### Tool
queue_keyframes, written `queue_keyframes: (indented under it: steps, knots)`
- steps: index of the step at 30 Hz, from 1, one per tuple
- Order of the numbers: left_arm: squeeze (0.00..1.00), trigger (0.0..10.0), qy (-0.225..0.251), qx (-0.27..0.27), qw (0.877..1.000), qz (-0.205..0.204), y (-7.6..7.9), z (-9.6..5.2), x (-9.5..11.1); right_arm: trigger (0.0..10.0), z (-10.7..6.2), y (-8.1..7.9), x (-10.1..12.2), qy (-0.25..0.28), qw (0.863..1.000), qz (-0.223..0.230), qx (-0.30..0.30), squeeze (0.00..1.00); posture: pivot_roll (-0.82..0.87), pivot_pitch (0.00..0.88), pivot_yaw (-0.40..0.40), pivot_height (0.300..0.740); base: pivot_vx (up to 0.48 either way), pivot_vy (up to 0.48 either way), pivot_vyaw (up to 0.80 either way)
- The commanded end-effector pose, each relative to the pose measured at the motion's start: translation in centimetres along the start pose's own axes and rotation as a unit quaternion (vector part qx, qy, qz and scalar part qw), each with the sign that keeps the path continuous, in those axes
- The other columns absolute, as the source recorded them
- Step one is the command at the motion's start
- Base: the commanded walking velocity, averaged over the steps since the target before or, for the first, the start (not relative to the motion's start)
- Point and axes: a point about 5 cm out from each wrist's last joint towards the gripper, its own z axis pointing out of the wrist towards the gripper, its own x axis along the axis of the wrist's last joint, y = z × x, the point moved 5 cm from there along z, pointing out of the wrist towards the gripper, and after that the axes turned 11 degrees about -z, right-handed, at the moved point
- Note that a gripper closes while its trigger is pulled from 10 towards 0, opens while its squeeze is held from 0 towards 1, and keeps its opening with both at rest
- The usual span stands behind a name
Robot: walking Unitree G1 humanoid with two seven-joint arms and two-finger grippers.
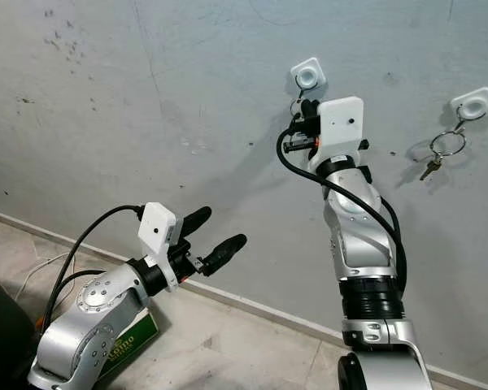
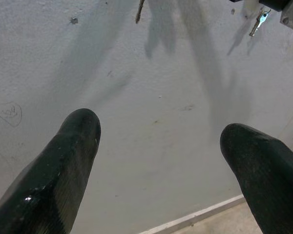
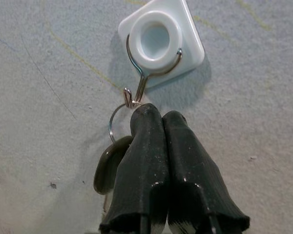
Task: Hang keys on a hook
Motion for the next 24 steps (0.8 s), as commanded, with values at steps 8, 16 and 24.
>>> queue_keyframes:
  steps: [8, 16, 24]
  knots:
    - [0.00, 10.0, 0.009, -0.001, 1.000, 0.009, 0.3, -0.2, 0.6, 10.0, -1.3, -0.7, -2.5, -0.034, 0.999, -0.018, 0.009, 0.00, 0.00, 0.068, 0.047, 0.740, 0.000, 0.000, 0.00]
    - [0.00, 10.0, 0.043, -0.016, 0.999, 0.026, 1.1, 0.3, 2.5, 10.0, -1.7, -1.6, -3.0, -0.038, 0.999, -0.028, 0.018, 0.17, 0.01, 0.067, 0.052, 0.740, 0.000, 0.000, 0.00]
    - [0.00, 10.0, 0.084, -0.008, 0.995, 0.050, 1.4, 0.6, 4.6, 10.0, -1.7, -1.7, -3.2, -0.038, 0.998, -0.038, 0.019, 0.09, 0.01, 0.064, 0.054, 0.740, 0.000, 0.000, 0.00]
